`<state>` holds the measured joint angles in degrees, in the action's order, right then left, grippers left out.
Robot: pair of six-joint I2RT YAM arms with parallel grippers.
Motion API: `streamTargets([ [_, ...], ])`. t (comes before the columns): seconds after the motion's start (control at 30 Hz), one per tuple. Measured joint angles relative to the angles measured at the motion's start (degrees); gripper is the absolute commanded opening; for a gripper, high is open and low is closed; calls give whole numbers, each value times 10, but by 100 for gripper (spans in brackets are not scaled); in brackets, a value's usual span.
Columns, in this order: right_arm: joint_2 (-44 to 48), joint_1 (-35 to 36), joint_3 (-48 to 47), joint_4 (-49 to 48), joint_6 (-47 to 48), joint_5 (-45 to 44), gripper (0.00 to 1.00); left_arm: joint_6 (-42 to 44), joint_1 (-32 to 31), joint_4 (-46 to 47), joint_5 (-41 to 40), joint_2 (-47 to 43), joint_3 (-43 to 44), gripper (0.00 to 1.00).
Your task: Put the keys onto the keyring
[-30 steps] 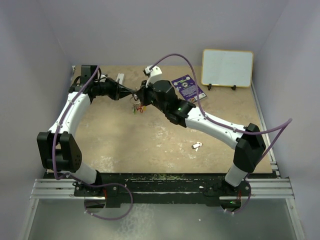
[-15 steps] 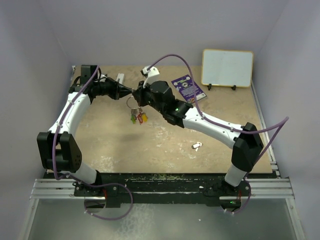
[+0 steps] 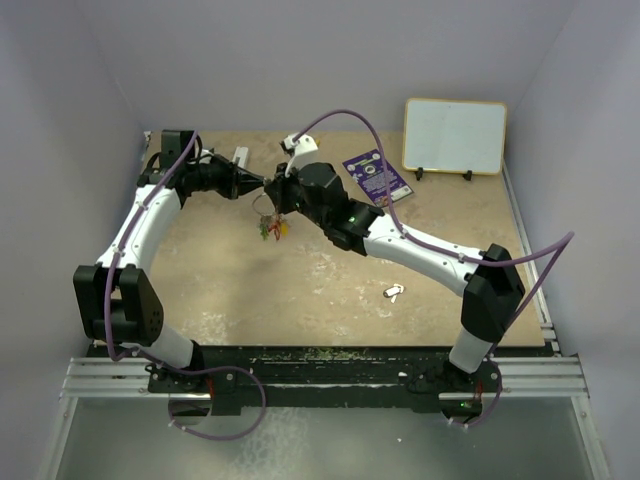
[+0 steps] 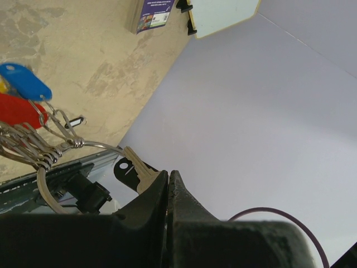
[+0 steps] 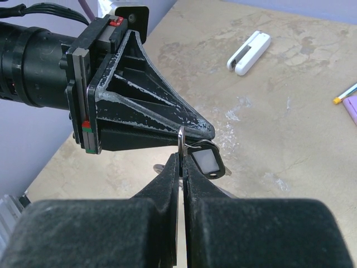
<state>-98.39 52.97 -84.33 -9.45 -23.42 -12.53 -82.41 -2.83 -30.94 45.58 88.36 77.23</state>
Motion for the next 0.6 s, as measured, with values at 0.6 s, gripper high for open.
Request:
streamTargets([
  [0.6,0,0,-2,-2,0,-16,0,0,0,-4,-4,-9,-6,4],
])
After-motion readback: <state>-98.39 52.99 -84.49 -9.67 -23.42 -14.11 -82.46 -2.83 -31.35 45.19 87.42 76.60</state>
